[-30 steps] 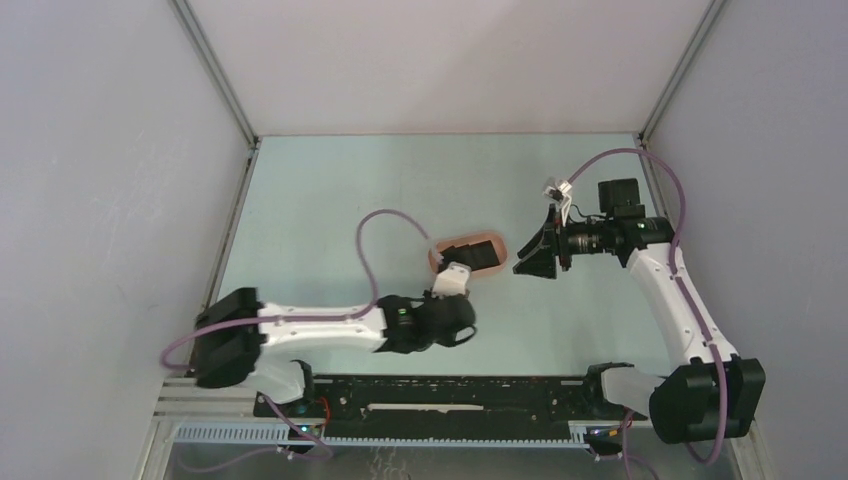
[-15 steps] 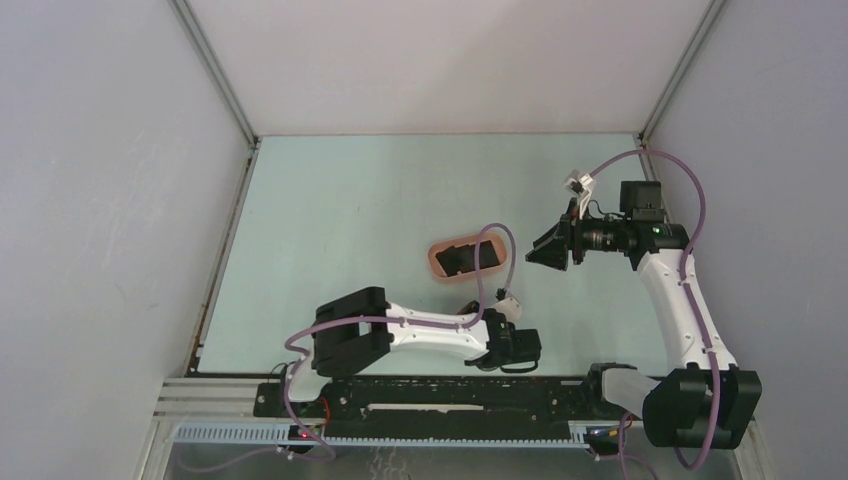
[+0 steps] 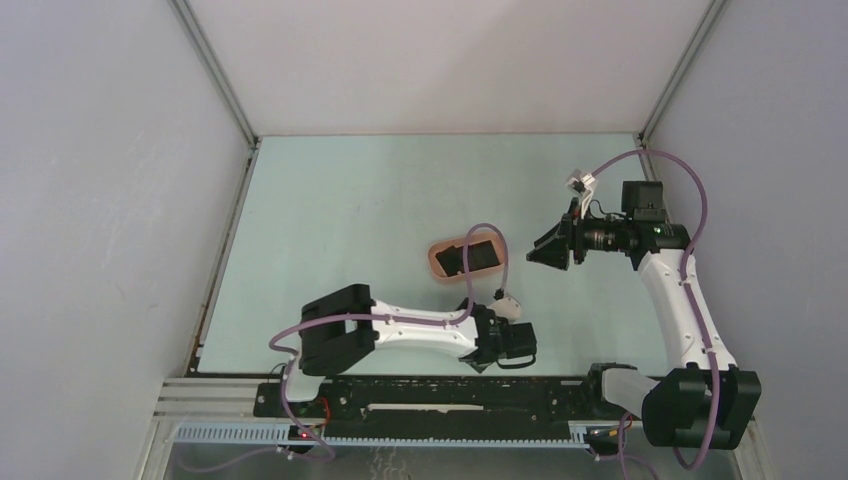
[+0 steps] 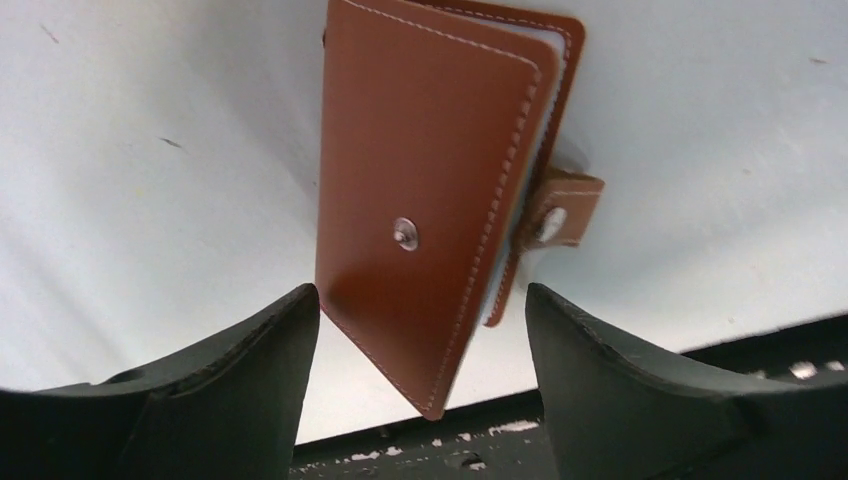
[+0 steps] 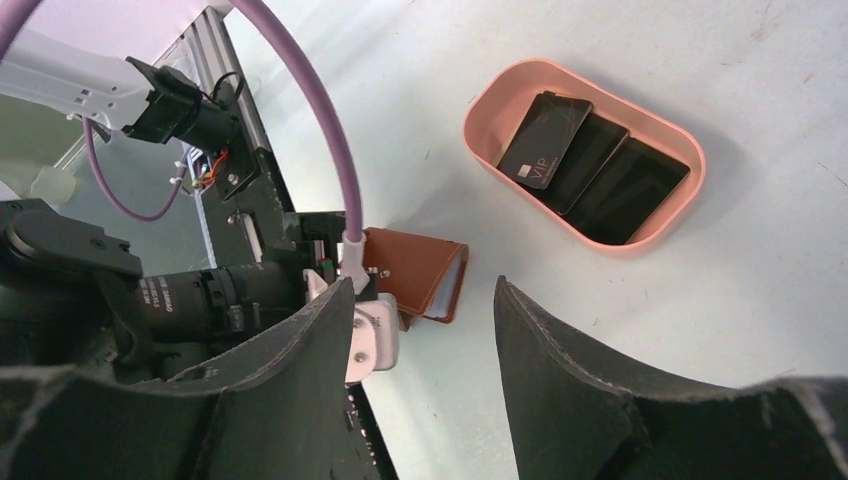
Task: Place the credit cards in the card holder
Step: Turn over the card holder at the center of the board, then close the card holder at the center of the board.
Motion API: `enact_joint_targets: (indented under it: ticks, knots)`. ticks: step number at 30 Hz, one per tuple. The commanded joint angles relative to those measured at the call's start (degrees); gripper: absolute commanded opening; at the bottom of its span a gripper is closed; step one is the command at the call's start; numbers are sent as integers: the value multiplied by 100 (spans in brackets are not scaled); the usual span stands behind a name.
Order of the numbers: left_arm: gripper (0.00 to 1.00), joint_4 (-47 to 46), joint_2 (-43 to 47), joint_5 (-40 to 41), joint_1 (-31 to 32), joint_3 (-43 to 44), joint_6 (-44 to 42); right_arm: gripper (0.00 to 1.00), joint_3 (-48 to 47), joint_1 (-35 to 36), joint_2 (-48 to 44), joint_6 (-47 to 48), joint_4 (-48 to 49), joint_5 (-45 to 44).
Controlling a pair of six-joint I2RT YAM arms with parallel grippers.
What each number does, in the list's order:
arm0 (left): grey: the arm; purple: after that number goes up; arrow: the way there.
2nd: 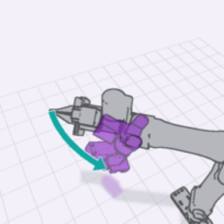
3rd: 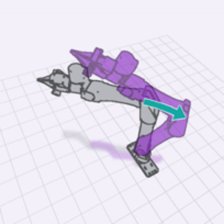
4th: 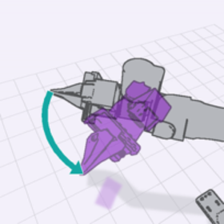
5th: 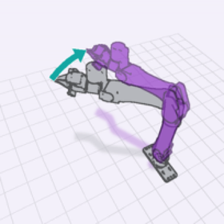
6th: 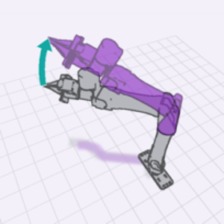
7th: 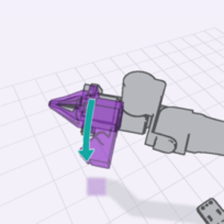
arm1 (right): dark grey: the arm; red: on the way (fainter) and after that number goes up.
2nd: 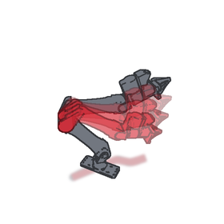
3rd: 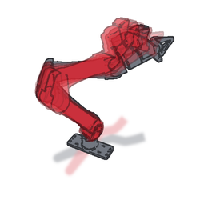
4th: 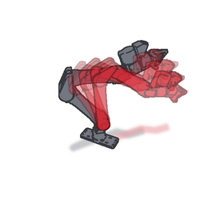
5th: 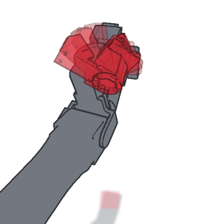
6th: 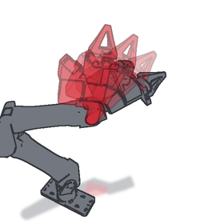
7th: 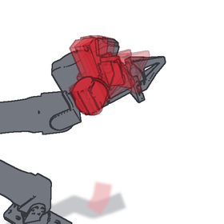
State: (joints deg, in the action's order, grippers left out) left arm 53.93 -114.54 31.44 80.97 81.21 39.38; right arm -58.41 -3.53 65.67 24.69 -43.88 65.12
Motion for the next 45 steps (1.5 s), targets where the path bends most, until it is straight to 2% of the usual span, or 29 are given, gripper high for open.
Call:
enact_joint_targets:
  ticks: [1, 6, 12, 16, 17, 19, 22, 24, 26, 28, 30, 32, 36, 42, 45]
  knots:
    - [81, -694, 793, -517, 46, -397, -155, 62, 24, -51, -155, -29, 61, 145]
    - [81, -1377, 1537, -1055, 84, -945, -261, 62, 23, -69, -214, 65, 14, 159]
    - [80, -2340, 2777, -1204, 114, -1838, -372, 63, 28, -69, -344, 505, -118, 243]
    - [72, -3530, 3888, -1059, 116, -2881, -632, 65, 22, -61, -587, 1122, -266, 486]
    - [70, -3820, 4154, -961, 115, -3165, -700, 68, 26, -54, -682, 1351, -300, 549]
    - [68, -4536, 4712, -748, 116, -3770, -831, 97, 29, -34, -850, 1992, -473, 810]
    - [61, -5978, 5577, -414, 105, -4849, -1175, 100, 21, 15, -843, 2302, -663, 1307]
    - [61, -7010, 6018, -244, 64, -5564, -1251, 100, -34, 232, -671, 2787, -1140, 1553]
    - [61, -7373, 6247, -504, -202, -5877, -1082, 96, -118, 900, -450, 4120, -2097, 1168]
    - [51, -7331, 6185, -1132, -571, -5900, -864, 88, 43, 1769, -305, 5082, -2543, 438]
    - [44, -7370, 5952, -1439, -750, -5849, -834, 81, 550, 2365, -330, 5625, -2364, -21]
    - [38, -7486, 5628, -1626, -765, -5750, -898, 79, 1066, 2645, -452, 6350, -2085, -337]
    - [32, -7588, 4922, -1889, -775, -5417, -1034, 68, 1280, 2998, -361, 5881, -1197, -1045]
    - [19, -7365, 3985, -1984, -805, -4948, -1047, 46, 1280, 3527, 258, 5600, -760, -1833]
    - [16, -7154, 3569, -2002, -881, -4817, -828, 42, 1321, 3644, 356, 5537, -570, -1984]
